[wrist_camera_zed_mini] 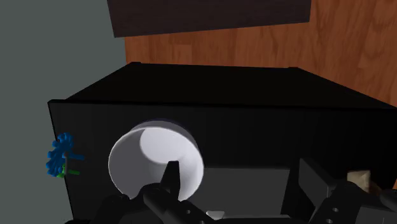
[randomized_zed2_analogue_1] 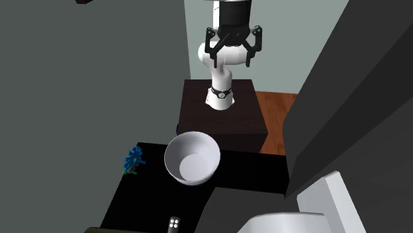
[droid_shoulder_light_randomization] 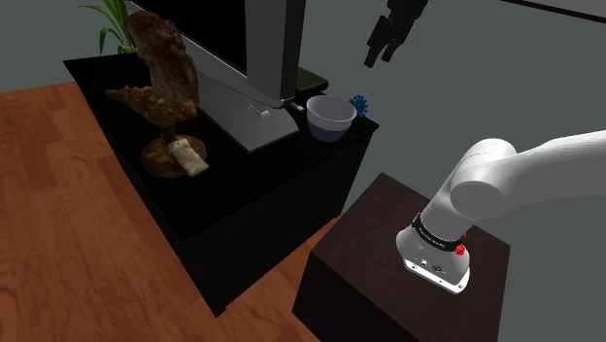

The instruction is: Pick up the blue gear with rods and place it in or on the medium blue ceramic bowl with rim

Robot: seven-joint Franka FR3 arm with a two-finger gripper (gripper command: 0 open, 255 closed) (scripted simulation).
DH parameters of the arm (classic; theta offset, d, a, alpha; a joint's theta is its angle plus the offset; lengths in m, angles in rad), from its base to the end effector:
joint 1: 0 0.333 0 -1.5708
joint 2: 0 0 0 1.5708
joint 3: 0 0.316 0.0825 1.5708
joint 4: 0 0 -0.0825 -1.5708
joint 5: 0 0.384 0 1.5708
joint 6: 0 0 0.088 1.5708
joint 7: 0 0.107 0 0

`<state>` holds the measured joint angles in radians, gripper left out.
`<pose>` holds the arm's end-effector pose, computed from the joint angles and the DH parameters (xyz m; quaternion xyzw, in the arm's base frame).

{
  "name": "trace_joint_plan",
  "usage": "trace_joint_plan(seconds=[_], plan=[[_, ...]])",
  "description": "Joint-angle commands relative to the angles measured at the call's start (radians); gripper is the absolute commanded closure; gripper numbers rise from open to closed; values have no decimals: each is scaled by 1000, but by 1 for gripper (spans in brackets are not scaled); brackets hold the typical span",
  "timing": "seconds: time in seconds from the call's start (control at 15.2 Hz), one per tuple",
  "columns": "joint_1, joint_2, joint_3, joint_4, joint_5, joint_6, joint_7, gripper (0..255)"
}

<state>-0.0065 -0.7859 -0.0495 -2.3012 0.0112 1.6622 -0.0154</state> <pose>0.3158 -0.0222 0.6251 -0.9970 0.0144 -0.0737 0.0210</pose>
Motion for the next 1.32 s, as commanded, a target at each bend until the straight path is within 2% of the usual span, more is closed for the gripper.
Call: trace_joint_plan(seconds=[0.0, 0.59, 1.25], plan=[[0, 0, 0, 0, 0, 0, 0, 0], [-54, 194, -122, -25, -67, 189, -96, 0], [-96, 484, -256, 49, -81, 377, -208, 0]])
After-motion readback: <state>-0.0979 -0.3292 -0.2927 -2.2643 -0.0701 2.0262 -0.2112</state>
